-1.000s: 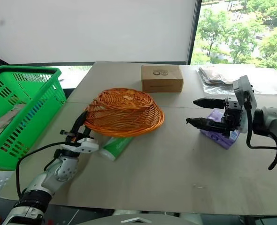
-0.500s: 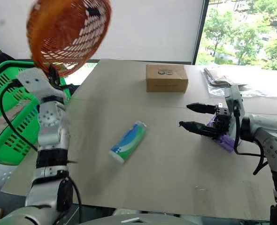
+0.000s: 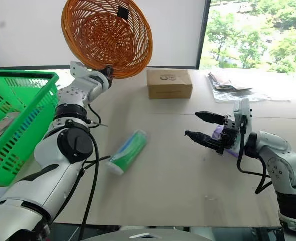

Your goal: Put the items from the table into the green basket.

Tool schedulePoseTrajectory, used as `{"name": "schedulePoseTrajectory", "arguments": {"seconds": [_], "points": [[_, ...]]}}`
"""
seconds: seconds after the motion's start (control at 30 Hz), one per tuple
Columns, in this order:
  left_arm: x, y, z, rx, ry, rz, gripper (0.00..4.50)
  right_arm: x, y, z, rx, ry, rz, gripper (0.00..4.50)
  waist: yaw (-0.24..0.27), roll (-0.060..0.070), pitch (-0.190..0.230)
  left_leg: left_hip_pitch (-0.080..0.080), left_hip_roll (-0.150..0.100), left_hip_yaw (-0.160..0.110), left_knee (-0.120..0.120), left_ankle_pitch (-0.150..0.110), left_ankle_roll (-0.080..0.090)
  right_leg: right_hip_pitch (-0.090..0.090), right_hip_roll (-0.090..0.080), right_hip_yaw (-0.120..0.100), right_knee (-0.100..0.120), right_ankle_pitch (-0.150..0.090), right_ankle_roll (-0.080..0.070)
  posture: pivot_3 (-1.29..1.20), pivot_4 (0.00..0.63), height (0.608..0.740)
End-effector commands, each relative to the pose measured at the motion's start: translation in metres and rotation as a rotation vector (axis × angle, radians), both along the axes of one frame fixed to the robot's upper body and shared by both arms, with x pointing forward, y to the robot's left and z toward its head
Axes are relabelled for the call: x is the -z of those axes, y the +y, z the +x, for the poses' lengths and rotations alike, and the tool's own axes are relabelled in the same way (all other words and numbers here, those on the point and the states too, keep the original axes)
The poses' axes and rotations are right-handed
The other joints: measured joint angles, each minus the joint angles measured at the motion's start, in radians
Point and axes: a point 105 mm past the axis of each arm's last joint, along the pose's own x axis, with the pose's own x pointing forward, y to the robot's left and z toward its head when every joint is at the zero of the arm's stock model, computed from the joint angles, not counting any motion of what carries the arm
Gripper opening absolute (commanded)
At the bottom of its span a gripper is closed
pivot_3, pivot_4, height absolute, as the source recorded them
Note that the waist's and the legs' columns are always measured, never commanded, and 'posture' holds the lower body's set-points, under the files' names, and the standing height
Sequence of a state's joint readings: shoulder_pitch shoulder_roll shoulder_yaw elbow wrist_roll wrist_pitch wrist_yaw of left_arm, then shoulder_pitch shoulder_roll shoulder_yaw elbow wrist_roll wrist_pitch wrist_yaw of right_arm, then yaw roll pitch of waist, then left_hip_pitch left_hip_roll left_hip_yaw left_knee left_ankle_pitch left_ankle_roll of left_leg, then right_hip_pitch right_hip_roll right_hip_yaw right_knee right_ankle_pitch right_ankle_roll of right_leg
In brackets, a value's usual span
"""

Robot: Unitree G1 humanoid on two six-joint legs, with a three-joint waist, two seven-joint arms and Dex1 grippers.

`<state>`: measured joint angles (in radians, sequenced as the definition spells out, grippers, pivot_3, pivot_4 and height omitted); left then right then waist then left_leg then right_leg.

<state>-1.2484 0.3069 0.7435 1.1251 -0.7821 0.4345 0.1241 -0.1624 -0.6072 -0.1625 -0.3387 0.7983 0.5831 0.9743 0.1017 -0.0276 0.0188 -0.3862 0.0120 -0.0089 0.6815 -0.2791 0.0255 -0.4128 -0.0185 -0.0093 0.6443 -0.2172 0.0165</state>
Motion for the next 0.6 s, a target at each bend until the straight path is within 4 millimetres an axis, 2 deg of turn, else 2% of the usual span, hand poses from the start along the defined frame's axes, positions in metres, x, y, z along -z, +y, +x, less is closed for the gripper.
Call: {"name": "schedulePoseTrajectory", "arguments": {"seconds": [0.03,0.13,0.27,0.37,0.47,0.53,0.6], "points": [[-0.025,0.002,0.003,-0.023,-0.075,-0.079,3.16,-0.013,0.0,-0.006,0.013,-0.076,0.007,4.5,-0.023,0.001,0.0,0.001,0.0,0.0,0.0,0.0,0.0,0.0,0.0,0.001,0.0,0.0,0.0,0.07,0.0,0.74],[-0.022,0.007,0.001,-0.036,-0.076,-0.096,4.46,-0.011,-0.001,-0.007,0.024,-0.073,0.006,4.5,-0.043,0.001,0.001,0.003,0.001,-0.001,-0.001,-0.002,0.004,0.0,0.0,0.004,0.002,0.0,0.0,0.06,0.0,0.74],[-0.016,0.022,-0.008,-0.062,-0.094,0.001,4.46,-0.009,-0.001,-0.007,0.027,-0.07,0.008,4.5,-0.064,0.001,0.002,0.008,0.0,0.002,-0.001,-0.002,0.004,0.001,0.0,0.008,0.008,0.0,0.0,0.07,0.0,0.74],[-0.025,0.019,-0.024,-0.005,-0.194,0.142,4.46,-0.009,0.0,-0.006,0.025,-0.071,0.01,4.5,-0.067,0.001,0.002,0.01,0.0,0.003,0.0,-0.002,0.004,0.001,0.001,0.01,0.013,0.0,0.0,0.08,0.0,0.74],[-0.015,0.01,-0.064,0.12,-0.268,0.443,4.46,-0.009,-0.001,-0.004,0.024,-0.072,0.012,4.5,-0.07,0.003,0.003,0.011,0.0,0.003,-0.001,-0.001,0.002,0.0,0.002,0.012,0.014,0.0,0.0,0.09,0.006,0.74],[-0.001,0.009,-0.085,0.181,-0.255,0.597,4.46,-0.01,-0.003,-0.003,0.023,-0.072,0.014,4.5,-0.07,0.003,0.004,0.011,0.001,0.003,-0.001,-0.001,0.001,0.0,0.001,0.017,0.015,-0.001,0.0,0.1,0.013,0.74],[0.02,0.014,-0.117,0.282,-0.206,0.766,4.46,-0.009,-0.005,-0.003,0.021,-0.068,0.008,4.5,-0.066,0.005,0.007,0.012,0.0,0.003,-0.001,-0.001,0.001,-0.001,0.001,0.018,0.015,0.0,0.0,0.11,0.018,0.74]]}}
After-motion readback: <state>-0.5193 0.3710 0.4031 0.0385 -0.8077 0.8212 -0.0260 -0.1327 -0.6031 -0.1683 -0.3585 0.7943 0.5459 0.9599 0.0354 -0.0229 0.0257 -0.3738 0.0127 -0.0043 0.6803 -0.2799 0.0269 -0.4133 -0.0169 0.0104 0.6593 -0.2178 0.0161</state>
